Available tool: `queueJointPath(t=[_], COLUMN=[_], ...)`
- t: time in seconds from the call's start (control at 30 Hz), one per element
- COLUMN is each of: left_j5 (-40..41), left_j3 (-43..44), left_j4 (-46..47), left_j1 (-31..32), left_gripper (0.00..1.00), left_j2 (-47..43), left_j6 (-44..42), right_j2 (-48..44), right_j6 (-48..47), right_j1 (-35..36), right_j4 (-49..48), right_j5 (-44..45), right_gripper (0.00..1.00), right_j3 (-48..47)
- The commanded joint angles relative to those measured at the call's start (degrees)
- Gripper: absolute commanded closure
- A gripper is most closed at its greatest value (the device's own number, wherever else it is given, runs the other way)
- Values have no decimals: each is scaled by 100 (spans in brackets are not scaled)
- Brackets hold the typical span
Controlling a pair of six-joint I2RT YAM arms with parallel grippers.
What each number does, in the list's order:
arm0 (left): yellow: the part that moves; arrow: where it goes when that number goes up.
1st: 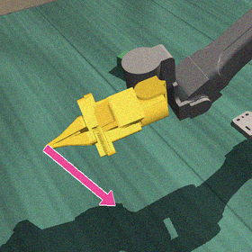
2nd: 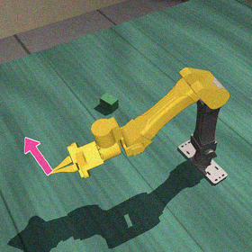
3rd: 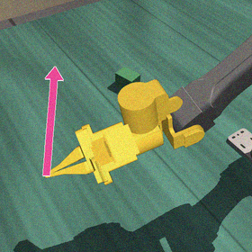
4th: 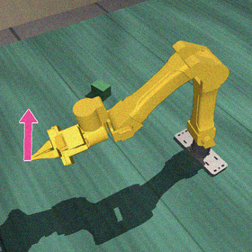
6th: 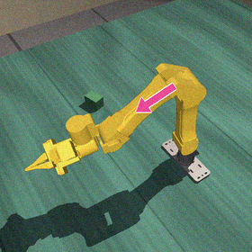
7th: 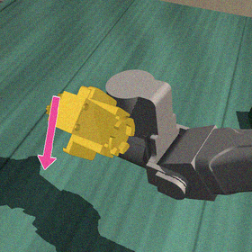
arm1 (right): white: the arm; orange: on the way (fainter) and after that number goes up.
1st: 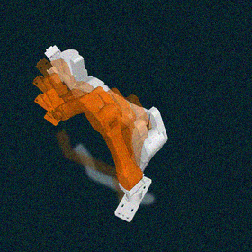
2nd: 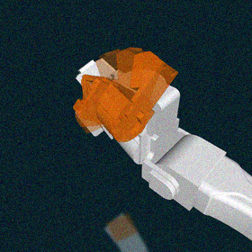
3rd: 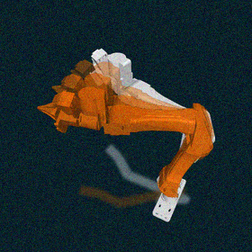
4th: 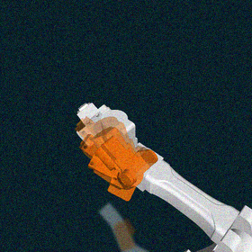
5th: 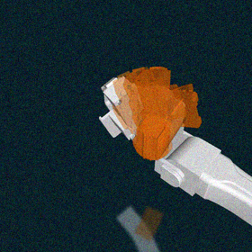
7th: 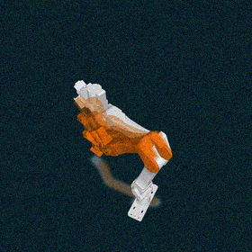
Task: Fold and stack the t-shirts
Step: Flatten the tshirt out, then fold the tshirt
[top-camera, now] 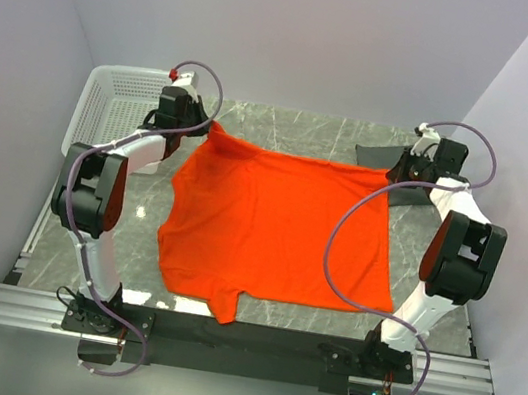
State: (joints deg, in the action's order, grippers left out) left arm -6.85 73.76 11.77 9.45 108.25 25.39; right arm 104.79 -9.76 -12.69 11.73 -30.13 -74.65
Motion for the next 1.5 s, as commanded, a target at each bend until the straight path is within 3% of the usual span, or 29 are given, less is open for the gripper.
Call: queueJointPath(t=[0.0,0.77,1.47], left_j5=[-132,-299,-361], left_j3=[-168,-520,-1047], left_j4=[282,168,106], left_j1=[-31,-49,-49], left_gripper=[100,100,100], left_j2=[-453,-875,-1411], left_j6=[-157,-333,-421], right_j2=[-328,-161,305], right_j6=[88,80,194], right_j1=[-93,-524,-621], right_j4=[-30,67,190], right_j5=[-168,-1188,-1399], right_gripper=[100,100,100], right_j3=[21,74,-216])
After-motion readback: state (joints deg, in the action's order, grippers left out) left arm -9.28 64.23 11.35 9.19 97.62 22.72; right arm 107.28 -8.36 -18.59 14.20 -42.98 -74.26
